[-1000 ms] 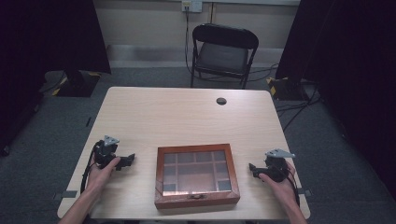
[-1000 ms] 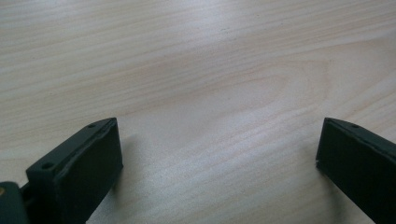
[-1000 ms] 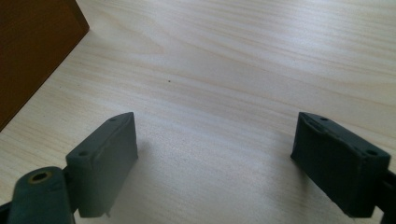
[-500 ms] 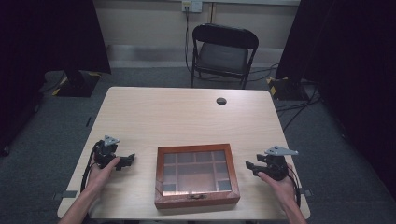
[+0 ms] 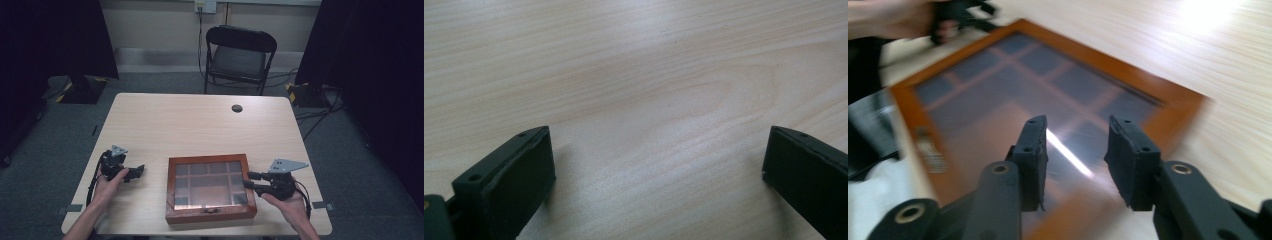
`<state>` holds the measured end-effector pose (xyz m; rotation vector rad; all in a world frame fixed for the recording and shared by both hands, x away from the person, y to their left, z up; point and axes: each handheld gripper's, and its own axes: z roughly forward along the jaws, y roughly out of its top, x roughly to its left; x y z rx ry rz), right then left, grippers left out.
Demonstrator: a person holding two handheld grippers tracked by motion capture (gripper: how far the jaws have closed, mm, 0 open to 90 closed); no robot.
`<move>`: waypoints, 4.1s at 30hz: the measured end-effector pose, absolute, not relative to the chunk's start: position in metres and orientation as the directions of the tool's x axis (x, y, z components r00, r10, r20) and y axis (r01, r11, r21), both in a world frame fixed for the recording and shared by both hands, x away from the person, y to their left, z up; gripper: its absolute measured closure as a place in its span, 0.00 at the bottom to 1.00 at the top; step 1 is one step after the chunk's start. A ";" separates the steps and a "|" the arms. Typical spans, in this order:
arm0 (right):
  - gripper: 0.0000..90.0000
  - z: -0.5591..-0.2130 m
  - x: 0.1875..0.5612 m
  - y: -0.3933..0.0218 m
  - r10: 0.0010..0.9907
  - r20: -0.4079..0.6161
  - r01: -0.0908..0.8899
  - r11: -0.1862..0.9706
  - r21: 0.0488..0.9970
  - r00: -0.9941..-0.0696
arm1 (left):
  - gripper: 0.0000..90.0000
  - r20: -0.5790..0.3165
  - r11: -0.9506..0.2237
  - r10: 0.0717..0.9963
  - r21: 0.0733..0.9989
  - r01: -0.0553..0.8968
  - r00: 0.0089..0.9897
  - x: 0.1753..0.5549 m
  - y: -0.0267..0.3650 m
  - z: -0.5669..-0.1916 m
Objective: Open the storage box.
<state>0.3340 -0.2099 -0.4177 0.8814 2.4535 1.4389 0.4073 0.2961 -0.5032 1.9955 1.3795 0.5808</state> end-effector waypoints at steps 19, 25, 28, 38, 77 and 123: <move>0.86 -0.431 0.310 -0.141 0.269 0.190 0.307 0.514 0.801 -0.944 | 0.00 0.004 -0.247 0.937 0.716 0.653 0.350 0.407 0.296 -0.503; 0.88 -0.436 0.309 -0.129 0.233 0.187 0.288 0.544 0.788 -0.954 | 0.00 0.005 -0.248 0.936 0.716 0.653 0.351 0.407 0.296 -0.503; 0.89 -0.439 0.307 -0.125 0.226 0.174 0.274 0.559 0.783 -0.958 | 0.00 0.004 -0.247 0.937 0.716 0.653 0.350 0.407 0.296 -0.503; 0.90 -0.442 0.308 -0.120 0.226 0.153 0.259 0.574 0.777 -0.962 | 0.00 -0.004 -0.246 0.935 0.715 0.654 0.355 0.408 0.296 -0.503; 0.92 -0.413 0.316 -0.117 0.227 0.161 0.263 0.552 0.792 -0.961 | 0.20 -0.055 -0.314 0.843 0.757 0.572 0.536 0.385 0.277 -0.482; 0.92 -0.365 0.331 -0.116 0.245 0.117 0.239 0.556 0.796 -0.962 | 0.20 -0.103 -0.353 0.591 0.859 0.372 0.800 0.351 0.211 -0.458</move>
